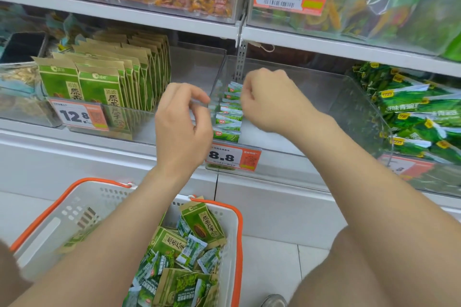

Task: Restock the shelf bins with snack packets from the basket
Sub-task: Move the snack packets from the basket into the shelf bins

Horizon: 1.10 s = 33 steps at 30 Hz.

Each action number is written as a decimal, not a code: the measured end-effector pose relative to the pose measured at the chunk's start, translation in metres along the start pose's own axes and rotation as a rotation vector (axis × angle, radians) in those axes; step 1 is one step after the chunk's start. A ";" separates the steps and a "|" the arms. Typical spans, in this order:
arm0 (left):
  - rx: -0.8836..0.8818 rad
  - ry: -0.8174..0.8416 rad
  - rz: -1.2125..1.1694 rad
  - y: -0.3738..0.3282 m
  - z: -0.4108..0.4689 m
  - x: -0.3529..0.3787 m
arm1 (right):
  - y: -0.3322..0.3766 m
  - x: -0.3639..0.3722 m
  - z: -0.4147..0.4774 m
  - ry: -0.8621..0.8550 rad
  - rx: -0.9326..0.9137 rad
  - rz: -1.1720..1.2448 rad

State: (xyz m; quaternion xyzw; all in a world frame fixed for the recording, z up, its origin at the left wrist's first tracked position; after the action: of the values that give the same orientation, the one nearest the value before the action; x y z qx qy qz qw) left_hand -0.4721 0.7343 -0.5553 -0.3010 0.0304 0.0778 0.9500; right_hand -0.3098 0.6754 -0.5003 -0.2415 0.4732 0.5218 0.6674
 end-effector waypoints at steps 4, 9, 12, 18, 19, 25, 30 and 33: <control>-0.009 0.065 0.083 0.023 -0.032 -0.017 | 0.055 0.002 -0.059 0.149 -0.151 0.042; -0.155 0.710 0.316 0.080 -0.109 -0.012 | 0.073 0.062 -0.127 0.619 -0.368 -0.101; -0.257 1.157 0.365 0.097 -0.160 -0.011 | 0.070 0.102 -0.153 0.857 -0.427 -0.181; -0.405 1.602 0.556 0.127 -0.247 -0.021 | 0.072 0.137 -0.174 1.064 -0.479 -0.333; -0.404 1.626 0.575 0.131 -0.257 -0.020 | 0.072 0.141 -0.175 1.081 -0.479 -0.348; -0.333 1.658 0.611 0.146 -0.288 -0.006 | 0.073 0.137 -0.162 1.051 -0.491 -0.317; -0.368 1.399 0.604 0.148 -0.271 -0.003 | 0.074 0.128 -0.156 1.038 -0.508 -0.315; -0.448 1.309 0.566 0.143 -0.254 -0.008 | 0.076 0.125 -0.154 1.028 -0.500 -0.325</control>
State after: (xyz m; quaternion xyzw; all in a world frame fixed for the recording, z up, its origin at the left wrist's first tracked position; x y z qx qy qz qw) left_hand -0.5065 0.7018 -0.8432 -0.4529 0.6494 0.1285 0.5972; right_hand -0.4378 0.6344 -0.6644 -0.6824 0.5554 0.3249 0.3468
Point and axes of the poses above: each hand's wrist, its own z-axis towards the middle knuckle, its own x-axis out of the palm, y = z × x, the point moved 5 cm from there along z, towards the middle knuckle, and after that the axes turned 9 degrees about -y, right-handed, at the moved point
